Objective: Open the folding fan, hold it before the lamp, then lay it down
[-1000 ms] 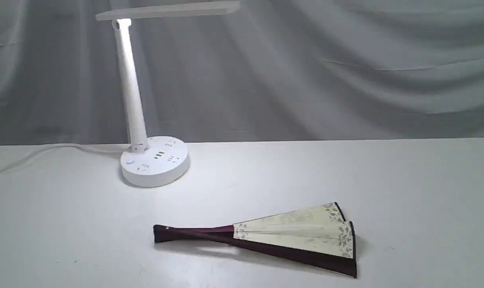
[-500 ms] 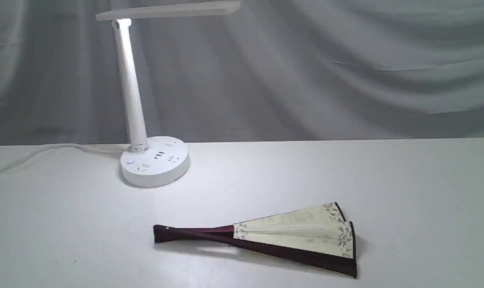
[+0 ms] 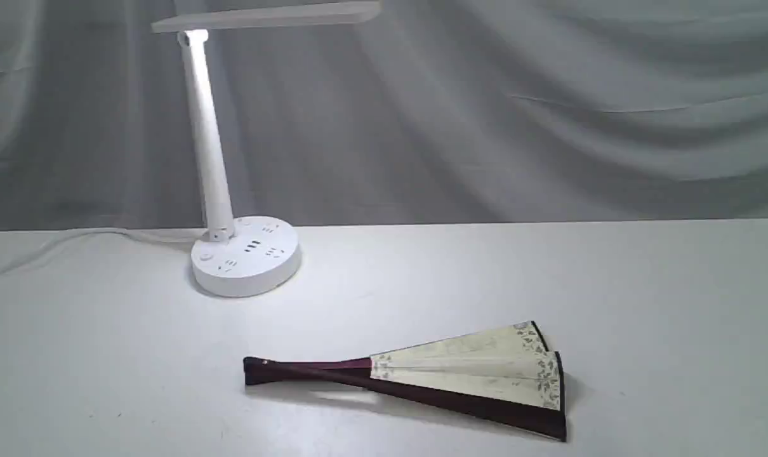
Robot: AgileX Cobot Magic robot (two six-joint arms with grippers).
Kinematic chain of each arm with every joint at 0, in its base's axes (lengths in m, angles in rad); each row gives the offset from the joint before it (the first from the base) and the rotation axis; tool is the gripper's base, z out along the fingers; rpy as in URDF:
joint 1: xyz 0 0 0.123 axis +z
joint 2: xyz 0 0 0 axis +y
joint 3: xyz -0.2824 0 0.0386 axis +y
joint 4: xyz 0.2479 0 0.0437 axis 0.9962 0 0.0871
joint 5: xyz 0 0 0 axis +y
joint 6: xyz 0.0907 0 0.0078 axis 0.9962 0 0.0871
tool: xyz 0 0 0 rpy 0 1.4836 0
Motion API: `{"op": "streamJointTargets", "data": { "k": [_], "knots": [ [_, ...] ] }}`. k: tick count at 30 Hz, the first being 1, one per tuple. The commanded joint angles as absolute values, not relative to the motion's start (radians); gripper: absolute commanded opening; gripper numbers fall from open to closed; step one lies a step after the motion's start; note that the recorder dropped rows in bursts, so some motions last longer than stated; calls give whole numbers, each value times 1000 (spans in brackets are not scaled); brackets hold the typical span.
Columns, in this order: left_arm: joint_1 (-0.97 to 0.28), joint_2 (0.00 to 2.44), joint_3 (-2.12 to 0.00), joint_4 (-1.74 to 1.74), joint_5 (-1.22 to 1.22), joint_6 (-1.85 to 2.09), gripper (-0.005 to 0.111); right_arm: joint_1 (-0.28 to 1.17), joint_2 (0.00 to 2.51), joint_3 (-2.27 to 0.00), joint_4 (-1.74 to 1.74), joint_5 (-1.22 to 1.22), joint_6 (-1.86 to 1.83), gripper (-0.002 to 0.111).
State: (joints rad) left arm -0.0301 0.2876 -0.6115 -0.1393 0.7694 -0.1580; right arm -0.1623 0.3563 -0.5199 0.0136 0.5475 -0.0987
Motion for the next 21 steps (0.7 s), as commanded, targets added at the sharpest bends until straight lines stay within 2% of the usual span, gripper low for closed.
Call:
{"op": "streamJointTargets", "data": {
  "k": [1,14,17,21],
  "knots": [
    [-27,382,-620,-132,732,-144,0,-161,441,-529,0,524,-97,0],
    [-27,711,-620,-122,593,-14,6,-161,669,-529,113,494,-95,0],
    [-27,797,-620,-122,576,-14,12,-161,707,-529,113,494,-107,0],
    [-27,909,-620,-137,546,39,24,-161,755,-529,122,494,-126,9]
  ]
}}
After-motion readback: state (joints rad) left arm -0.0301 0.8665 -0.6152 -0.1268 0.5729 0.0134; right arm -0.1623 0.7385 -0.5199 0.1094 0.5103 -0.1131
